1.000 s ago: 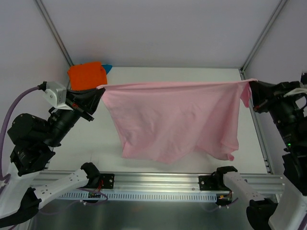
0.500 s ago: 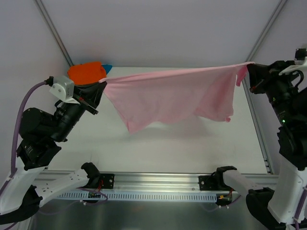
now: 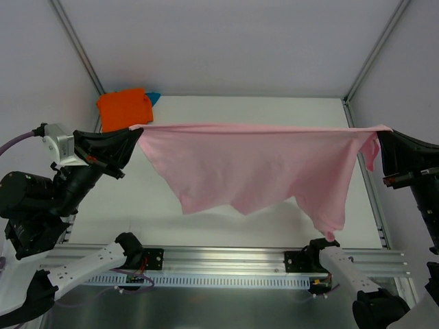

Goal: Fold and stack the t-shirts
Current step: Flatten out the tshirt

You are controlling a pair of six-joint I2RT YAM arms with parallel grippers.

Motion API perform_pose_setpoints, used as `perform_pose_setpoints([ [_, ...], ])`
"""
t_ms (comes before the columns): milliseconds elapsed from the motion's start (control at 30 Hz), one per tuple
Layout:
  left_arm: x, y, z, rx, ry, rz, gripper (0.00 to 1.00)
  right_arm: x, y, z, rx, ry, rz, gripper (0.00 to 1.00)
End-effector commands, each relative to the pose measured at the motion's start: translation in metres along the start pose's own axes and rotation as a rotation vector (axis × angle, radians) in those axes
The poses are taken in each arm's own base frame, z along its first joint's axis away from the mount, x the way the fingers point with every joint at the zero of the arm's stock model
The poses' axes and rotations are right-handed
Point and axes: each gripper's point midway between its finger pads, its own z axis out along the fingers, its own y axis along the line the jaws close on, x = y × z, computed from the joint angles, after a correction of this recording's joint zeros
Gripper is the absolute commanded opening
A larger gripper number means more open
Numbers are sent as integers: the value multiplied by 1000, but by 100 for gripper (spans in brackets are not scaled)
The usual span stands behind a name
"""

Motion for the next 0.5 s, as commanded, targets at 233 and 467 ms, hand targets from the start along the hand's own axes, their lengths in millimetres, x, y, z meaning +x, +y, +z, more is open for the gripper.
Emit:
perform_pose_setpoints([
  [233, -31, 40, -20, -201, -74, 63, 0, -14, -37, 9, 196, -78, -53, 1],
  [467, 33, 62, 2, -327, 20, 169, 0, 86, -71, 85, 270, 115, -63, 1],
])
